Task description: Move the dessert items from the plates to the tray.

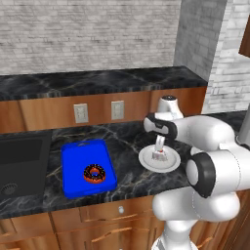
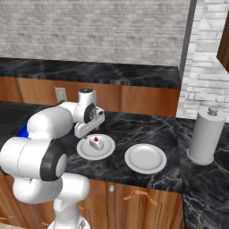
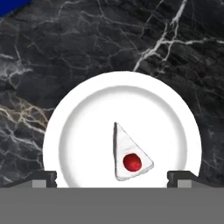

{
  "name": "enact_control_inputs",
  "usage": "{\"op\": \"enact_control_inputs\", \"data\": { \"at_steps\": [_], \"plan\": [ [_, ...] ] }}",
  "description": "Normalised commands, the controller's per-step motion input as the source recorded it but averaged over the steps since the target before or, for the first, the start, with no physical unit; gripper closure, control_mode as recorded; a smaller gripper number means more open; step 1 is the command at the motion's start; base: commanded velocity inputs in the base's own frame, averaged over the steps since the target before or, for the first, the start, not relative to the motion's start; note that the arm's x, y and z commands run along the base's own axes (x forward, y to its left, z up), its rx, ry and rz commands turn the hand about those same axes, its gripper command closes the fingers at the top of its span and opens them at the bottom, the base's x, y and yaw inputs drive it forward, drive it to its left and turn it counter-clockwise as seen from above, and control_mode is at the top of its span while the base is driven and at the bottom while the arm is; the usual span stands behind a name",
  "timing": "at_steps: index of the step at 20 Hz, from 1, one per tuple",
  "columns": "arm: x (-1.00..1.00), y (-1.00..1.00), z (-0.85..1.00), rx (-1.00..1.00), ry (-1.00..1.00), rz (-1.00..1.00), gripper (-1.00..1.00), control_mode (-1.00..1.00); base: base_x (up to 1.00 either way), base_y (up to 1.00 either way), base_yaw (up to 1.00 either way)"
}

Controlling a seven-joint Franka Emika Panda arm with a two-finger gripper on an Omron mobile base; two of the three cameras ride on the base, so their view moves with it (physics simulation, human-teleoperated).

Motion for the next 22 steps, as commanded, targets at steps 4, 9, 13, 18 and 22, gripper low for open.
{"op": "enact_control_inputs", "data": {
  "at_steps": [4,9,13,18,22],
  "plan": [
    [0.15,-0.03,-0.21,0.00,0.00,0.02,-1.00,-1.00,0.00,0.00,0.00],
    [0.13,0.00,-0.21,0.00,0.00,0.01,-1.00,-1.00,0.00,0.00,0.00],
    [0.11,-0.01,-0.23,0.00,0.00,0.01,-1.00,-1.00,0.00,0.00,0.00],
    [0.15,0.00,-0.21,0.00,0.00,0.01,-1.00,-1.00,0.00,0.00,0.00],
    [0.01,0.00,-0.17,0.00,0.00,0.00,-1.00,-1.00,0.00,0.00,0.00]
  ]
}}
